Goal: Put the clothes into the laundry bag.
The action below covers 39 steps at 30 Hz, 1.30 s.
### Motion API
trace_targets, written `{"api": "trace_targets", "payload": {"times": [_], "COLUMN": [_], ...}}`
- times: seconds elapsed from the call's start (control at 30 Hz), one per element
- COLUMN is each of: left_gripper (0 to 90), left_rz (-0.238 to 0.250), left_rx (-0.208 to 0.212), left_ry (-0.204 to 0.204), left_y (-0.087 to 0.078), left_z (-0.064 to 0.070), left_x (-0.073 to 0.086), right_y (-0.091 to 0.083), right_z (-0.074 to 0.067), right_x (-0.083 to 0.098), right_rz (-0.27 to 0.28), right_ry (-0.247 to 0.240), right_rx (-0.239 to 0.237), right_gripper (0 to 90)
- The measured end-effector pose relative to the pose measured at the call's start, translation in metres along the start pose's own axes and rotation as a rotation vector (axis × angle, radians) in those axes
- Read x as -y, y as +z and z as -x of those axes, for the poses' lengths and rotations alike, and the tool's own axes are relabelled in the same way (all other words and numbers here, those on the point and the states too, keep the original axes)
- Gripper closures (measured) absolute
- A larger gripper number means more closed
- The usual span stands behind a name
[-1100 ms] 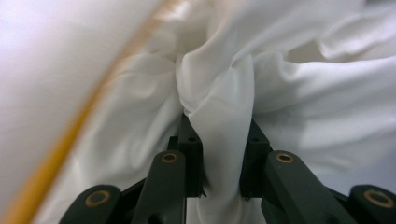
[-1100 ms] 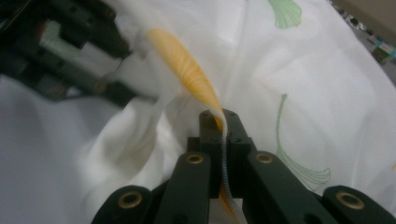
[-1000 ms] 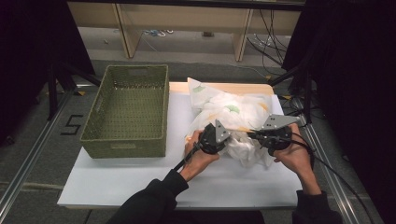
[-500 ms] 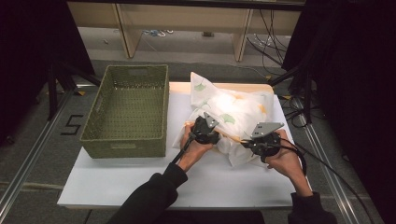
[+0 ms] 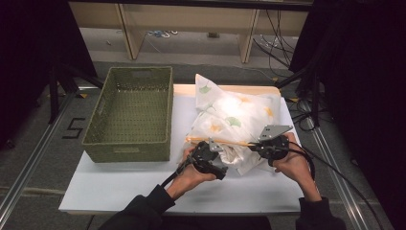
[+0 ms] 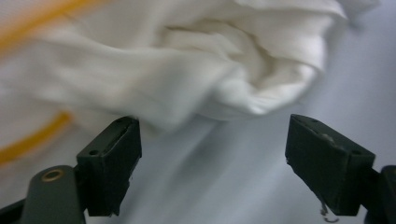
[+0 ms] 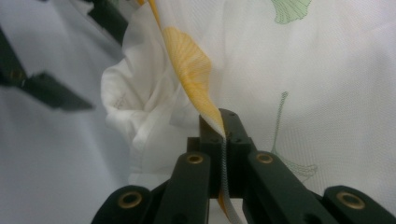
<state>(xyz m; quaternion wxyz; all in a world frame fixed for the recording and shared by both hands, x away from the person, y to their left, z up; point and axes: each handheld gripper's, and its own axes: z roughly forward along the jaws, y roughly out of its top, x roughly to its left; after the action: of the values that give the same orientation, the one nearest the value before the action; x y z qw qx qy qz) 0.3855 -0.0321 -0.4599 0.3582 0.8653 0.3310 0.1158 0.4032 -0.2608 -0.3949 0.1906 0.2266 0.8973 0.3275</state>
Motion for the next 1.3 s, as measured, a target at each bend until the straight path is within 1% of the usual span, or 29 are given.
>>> {"api": "trace_targets", "payload": {"times": [0.03,0.1,0.13,0.17,0.2,0.23,0.27,0.3,0.33,0.37,0.43,0.5,0.53,0.57,0.63,0.7,0.77,0.8,0.83,0.87,0.9,1.0,1.03,1.07,1.1,1.13,1.2,1.27,1.3], "left_gripper": [16.5,17.6,19.2,23.1,26.0,30.7,39.0,51.1,63.3,71.7,77.9,79.1,79.4,79.5,79.8,79.8,79.5,79.2,78.1,78.1,77.2,68.8,64.5,57.9,51.9,45.3,35.7,27.8,24.9], "left_rz": [-0.004,0.014,0.032,0.055,0.071,0.083,0.11,0.131,0.156,0.167,0.212,0.24,0.254,0.27,0.317,0.36,0.339,0.337,0.311,0.315,0.288,0.255,0.243,0.231,0.193,0.175,0.135,0.094,0.092], "left_rx": [0.004,0.01,-0.001,-0.009,-0.001,-0.002,0.003,0.009,0.0,-0.015,-0.024,-0.041,-0.059,-0.071,-0.122,-0.142,-0.174,-0.176,-0.186,-0.194,-0.188,-0.149,-0.119,-0.099,-0.076,-0.057,-0.046,-0.034,-0.018], "left_ry": [-0.004,-0.02,-0.03,-0.03,-0.049,-0.052,-0.065,-0.065,-0.069,-0.071,-0.115,-0.105,-0.101,-0.097,-0.09,-0.111,-0.114,-0.14,-0.136,-0.143,-0.122,-0.094,-0.095,-0.102,-0.097,-0.098,-0.081,-0.058,-0.067], "left_y": [0.006,0.018,0.023,0.026,0.029,0.031,0.032,0.033,0.035,0.036,0.038,0.037,0.036,0.035,0.034,0.038,0.047,0.054,0.058,0.062,0.063,0.055,0.049,0.045,0.037,0.032,0.023,0.021,0.022], "left_z": [0.002,0.004,0.004,0.003,0.001,0.0,-0.002,-0.005,-0.009,-0.012,-0.014,-0.015,-0.015,-0.017,-0.021,-0.025,-0.032,-0.035,-0.038,-0.039,-0.039,-0.035,-0.033,-0.032,-0.03,-0.029,-0.025,-0.018,-0.015], "left_x": [-0.001,-0.004,-0.007,-0.01,-0.013,-0.017,-0.02,-0.022,-0.025,-0.027,-0.033,-0.041,-0.045,-0.05,-0.06,-0.066,-0.066,-0.065,-0.063,-0.062,-0.06,-0.057,-0.054,-0.052,-0.047,-0.044,-0.034,-0.025,-0.022], "right_y": [0.0,0.002,0.003,0.002,0.002,0.002,0.002,0.001,0.001,0.002,0.001,-0.001,-0.003,-0.004,-0.006,-0.008,-0.007,-0.004,0.002,0.002,0.005,0.012,0.012,0.012,0.011,0.01,0.01,0.011,0.012], "right_z": [0.0,-0.001,-0.001,-0.001,-0.002,-0.002,-0.002,-0.001,-0.001,-0.001,-0.001,-0.002,0.0,-0.001,-0.001,-0.001,-0.001,-0.001,0.0,0.0,0.0,0.001,0.001,0.001,0.001,0.002,0.002,0.002,0.002], "right_x": [0.0,0.001,0.001,0.001,0.002,0.002,0.002,0.002,0.003,0.003,0.003,0.002,0.002,0.001,0.0,-0.001,0.0,0.002,0.006,0.006,0.007,0.012,0.012,0.012,0.012,0.011,0.011,0.011,0.011], "right_rz": [-0.001,0.004,0.01,0.003,0.0,0.001,0.001,-0.009,0.001,0.004,0.004,0.005,0.005,0.003,0.008,0.013,0.006,0.007,-0.028,-0.028,-0.026,-0.048,-0.044,-0.045,-0.046,-0.04,-0.036,-0.036,-0.031], "right_ry": [0.001,-0.002,-0.013,-0.001,0.012,0.012,0.011,0.009,0.011,-0.001,-0.002,0.009,-0.004,0.009,-0.009,-0.012,-0.009,-0.004,0.013,0.013,0.015,0.022,0.034,0.026,0.036,0.025,0.037,0.038,0.024], "right_rx": [0.0,0.009,0.006,0.004,0.006,0.009,0.007,-0.001,0.007,0.005,0.003,0.0,-0.019,-0.012,-0.014,-0.013,-0.007,0.003,0.002,0.002,0.002,-0.002,-0.001,0.004,0.002,-0.004,0.003,0.004,0.007], "right_gripper": [89.8,89.8,89.7,89.8,89.8,89.8,89.8,89.8,89.8,89.8,89.8,89.9,89.9,89.9,89.9,89.9,89.9,89.9,89.9,89.9,89.9,89.9,89.9,89.9,89.9,89.9,89.8,89.8,89.8]}}
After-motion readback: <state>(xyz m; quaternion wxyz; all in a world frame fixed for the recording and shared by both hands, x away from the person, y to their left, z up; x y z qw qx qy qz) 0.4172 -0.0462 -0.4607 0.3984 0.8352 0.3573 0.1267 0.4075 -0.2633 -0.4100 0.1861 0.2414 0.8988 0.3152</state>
